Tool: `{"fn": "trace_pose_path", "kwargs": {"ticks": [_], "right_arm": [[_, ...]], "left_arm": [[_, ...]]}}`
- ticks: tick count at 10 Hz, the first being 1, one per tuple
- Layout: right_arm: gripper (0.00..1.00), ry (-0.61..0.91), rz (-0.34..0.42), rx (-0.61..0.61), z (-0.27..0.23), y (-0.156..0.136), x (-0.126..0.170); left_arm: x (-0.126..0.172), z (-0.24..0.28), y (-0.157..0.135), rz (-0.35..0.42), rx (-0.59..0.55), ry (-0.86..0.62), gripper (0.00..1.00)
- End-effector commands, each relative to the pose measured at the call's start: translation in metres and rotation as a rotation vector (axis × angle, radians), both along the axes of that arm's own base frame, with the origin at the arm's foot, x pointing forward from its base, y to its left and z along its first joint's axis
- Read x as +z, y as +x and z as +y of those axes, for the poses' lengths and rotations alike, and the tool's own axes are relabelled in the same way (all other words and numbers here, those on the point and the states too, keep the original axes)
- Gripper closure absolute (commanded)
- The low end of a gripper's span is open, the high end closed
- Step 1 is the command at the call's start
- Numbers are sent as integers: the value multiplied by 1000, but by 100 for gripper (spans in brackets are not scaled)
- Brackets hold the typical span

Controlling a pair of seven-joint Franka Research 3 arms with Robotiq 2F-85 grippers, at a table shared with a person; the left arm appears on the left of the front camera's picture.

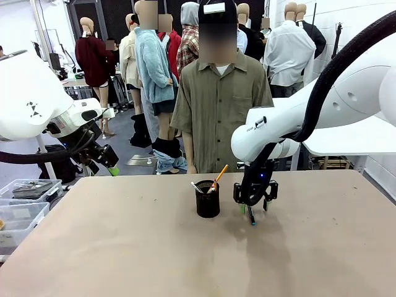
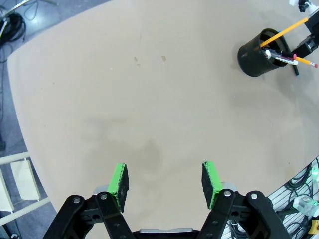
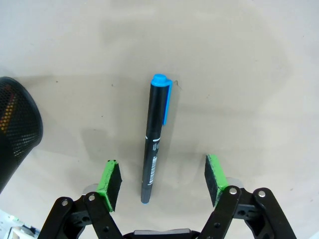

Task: Place the pens into the pen holder.
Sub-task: Pick up a writing instrument from the table and place it into the Pen holder.

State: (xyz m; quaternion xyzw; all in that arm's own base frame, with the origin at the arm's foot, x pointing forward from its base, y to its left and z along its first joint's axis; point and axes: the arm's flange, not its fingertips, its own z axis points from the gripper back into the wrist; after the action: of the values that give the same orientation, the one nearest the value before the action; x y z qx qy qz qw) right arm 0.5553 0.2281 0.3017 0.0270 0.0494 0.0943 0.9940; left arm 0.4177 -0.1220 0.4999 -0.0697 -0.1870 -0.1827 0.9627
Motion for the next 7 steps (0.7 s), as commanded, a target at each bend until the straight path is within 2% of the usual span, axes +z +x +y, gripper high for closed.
{"fn": "trace_pose_path", "kwargs": {"ticks": [1, 4, 5, 7], "right_arm": [[35, -20, -27, 0, 2, 7, -1], [95, -16, -28, 1, 2, 8, -1], [100, -16, -26, 0, 1, 8, -2], [100, -24, -20, 4, 2, 8, -3]], "left_arm": [[2, -1, 0, -7, 9, 14, 23], [2, -1, 0, -7, 9, 14, 23], [2, -1, 0, -7, 9, 14, 23], [2, -1, 0, -7, 9, 14, 23]]}}
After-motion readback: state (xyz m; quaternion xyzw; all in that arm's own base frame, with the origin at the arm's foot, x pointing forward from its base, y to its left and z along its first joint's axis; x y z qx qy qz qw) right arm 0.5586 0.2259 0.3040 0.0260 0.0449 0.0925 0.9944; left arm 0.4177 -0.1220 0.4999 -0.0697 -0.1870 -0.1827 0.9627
